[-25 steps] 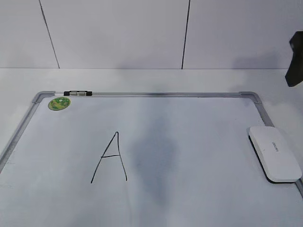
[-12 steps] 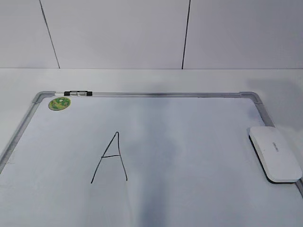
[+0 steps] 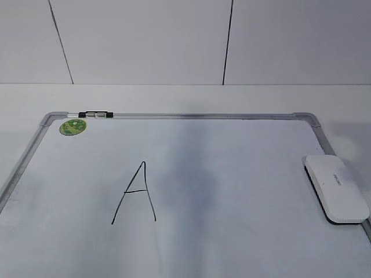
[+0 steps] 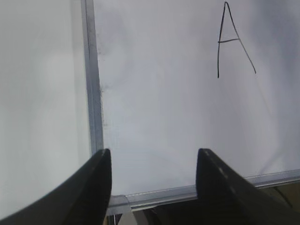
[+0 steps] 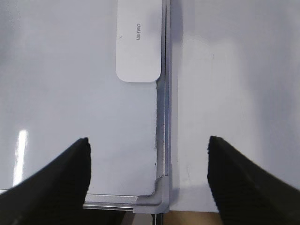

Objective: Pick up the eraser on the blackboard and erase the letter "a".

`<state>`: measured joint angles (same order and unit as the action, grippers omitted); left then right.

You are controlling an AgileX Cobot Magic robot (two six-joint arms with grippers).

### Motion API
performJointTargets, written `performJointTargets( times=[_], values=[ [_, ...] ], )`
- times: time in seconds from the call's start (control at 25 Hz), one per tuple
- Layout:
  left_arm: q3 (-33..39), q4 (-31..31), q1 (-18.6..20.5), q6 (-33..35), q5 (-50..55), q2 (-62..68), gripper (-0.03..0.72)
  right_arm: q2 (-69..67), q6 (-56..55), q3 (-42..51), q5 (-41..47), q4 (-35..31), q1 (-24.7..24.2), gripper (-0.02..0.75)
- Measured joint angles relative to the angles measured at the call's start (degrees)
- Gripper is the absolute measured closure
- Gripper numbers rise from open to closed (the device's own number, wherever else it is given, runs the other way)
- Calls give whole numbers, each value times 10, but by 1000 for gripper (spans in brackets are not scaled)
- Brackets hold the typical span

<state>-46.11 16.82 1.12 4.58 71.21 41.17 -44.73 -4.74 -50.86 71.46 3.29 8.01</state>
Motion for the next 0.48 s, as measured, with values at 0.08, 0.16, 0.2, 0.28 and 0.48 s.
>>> performJointTargets(
  times=[0.08, 0.16, 0.2, 0.28, 0.48],
  values=[
    [35, 0, -1, 0, 1, -31, 260, 46, -1, 21, 0, -1, 0, 145],
    [67, 0, -1, -1, 0, -64, 260, 91, -2, 46, 1, 0, 0, 145],
    [84, 0, -1, -1, -4, -79, 260, 115, -5, 60, 2, 6, 0, 145],
    [115, 0, -1, -1, -5, -107, 260, 157, -8, 92, 2, 17, 0, 145],
    [152, -12, -16, -2, -15, -172, 260, 256, -11, 178, 7, 30, 0, 145]
  ],
)
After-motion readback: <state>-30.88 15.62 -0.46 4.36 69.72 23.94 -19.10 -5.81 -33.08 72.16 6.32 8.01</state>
